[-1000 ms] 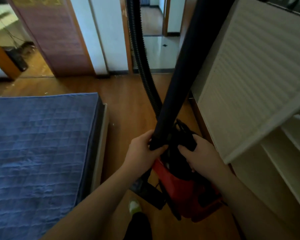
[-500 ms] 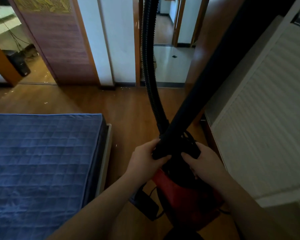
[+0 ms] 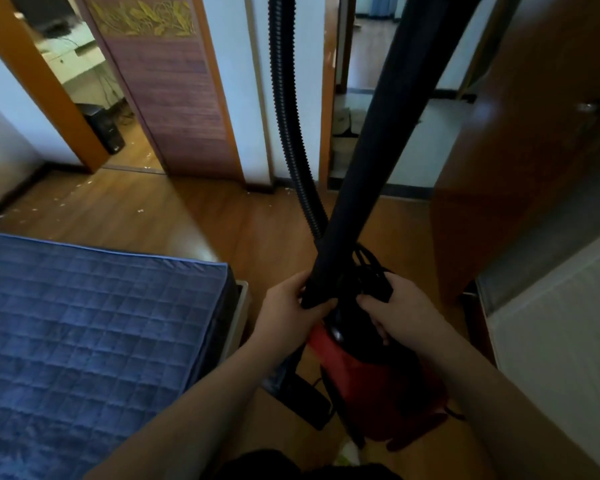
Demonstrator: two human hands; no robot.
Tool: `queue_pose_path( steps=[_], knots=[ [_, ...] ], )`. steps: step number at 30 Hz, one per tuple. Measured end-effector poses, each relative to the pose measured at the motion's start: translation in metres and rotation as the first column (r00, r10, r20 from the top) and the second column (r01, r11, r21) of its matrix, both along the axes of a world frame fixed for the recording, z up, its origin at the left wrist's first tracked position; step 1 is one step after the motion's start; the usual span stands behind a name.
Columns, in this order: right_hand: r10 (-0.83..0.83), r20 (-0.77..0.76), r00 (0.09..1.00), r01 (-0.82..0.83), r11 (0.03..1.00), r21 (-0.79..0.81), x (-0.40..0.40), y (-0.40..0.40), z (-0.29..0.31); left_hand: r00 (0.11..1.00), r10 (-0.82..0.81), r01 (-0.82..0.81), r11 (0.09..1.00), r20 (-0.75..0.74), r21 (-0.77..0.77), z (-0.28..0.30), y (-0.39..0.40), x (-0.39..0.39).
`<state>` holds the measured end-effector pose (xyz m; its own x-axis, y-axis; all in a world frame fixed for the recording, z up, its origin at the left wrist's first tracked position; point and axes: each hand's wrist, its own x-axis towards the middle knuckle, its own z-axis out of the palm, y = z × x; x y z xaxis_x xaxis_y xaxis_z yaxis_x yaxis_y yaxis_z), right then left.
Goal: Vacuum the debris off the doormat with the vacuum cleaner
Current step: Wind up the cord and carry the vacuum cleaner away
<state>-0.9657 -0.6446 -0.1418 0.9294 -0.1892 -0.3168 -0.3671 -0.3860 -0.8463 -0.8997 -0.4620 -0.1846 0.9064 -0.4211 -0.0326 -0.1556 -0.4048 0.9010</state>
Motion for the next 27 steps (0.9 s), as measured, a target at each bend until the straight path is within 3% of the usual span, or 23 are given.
queue_pose_path(
  steps=[11,17,27],
  knots=[
    [0.185,0.008,0.983,-0.185,0.983,0.002,0.225,-0.018,0.000,0.985,0.114,-0.117,0.993,0.131,0.016,0.001,-0.008,0.201],
    [0.185,-0.040,0.982,-0.186,0.982,-0.019,0.355,-0.011,-0.015,0.990,0.106,-0.105,0.994,0.090,-0.010,-0.010,0.003,0.324],
    [0.211,0.004,0.978,-0.210,0.976,-0.064,0.538,-0.015,-0.011,0.988,0.136,-0.135,0.991,0.067,-0.013,0.001,0.000,0.500]
  ],
)
